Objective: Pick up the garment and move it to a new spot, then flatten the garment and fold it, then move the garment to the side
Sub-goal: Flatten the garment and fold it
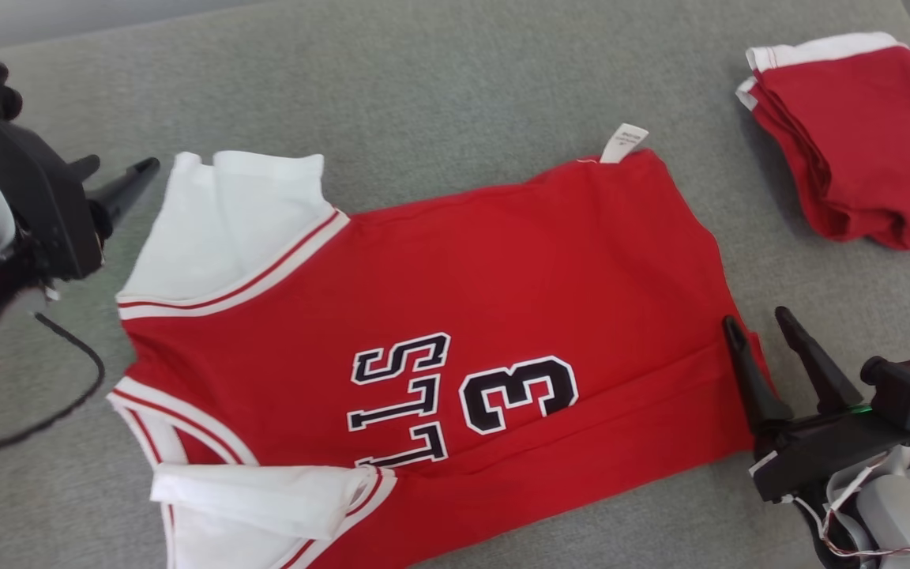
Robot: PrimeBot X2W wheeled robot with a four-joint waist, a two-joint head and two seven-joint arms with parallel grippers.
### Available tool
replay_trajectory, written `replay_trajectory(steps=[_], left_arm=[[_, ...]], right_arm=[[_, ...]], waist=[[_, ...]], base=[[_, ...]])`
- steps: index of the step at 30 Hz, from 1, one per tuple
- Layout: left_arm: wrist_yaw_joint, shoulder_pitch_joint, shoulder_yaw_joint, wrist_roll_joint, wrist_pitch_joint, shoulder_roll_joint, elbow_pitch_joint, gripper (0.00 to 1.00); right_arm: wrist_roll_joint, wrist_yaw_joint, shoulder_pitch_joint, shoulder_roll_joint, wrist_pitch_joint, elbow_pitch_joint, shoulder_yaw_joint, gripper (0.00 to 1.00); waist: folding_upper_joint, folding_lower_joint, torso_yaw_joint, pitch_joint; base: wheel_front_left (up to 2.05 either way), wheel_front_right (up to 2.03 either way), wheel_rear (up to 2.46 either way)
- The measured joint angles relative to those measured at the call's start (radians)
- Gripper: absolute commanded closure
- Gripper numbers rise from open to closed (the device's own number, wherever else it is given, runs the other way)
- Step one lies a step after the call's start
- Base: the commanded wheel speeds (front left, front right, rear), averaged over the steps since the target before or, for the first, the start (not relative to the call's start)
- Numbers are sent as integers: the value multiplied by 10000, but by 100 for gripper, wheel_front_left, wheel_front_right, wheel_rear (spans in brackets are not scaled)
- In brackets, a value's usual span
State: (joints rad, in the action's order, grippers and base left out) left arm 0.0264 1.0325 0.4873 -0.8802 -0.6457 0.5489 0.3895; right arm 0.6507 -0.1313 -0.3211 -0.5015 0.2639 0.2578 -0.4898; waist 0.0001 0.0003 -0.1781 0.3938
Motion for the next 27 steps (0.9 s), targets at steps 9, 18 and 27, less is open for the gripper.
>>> replay_trajectory(steps=[9, 18, 27], left_arm=[[502, 1362, 635, 679, -146, -169, 1873, 0], [796, 1849, 1221, 878, -477, -316, 2744, 0], [951, 1985, 1659, 686, -1103, -401, 2922, 5]], right_arm=[[17, 0, -253, 167, 0, 140, -142, 0], [15, 0, -356, 224, 0, 174, -148, 0], [12, 0, -382, 186, 0, 201, -100, 0]], waist=[[0, 0, -508, 495], [0, -1, -724, 660], [0, -2, -683, 529]], base=[[0, 0, 0], [0, 0, 0], [0, 0, 0]])
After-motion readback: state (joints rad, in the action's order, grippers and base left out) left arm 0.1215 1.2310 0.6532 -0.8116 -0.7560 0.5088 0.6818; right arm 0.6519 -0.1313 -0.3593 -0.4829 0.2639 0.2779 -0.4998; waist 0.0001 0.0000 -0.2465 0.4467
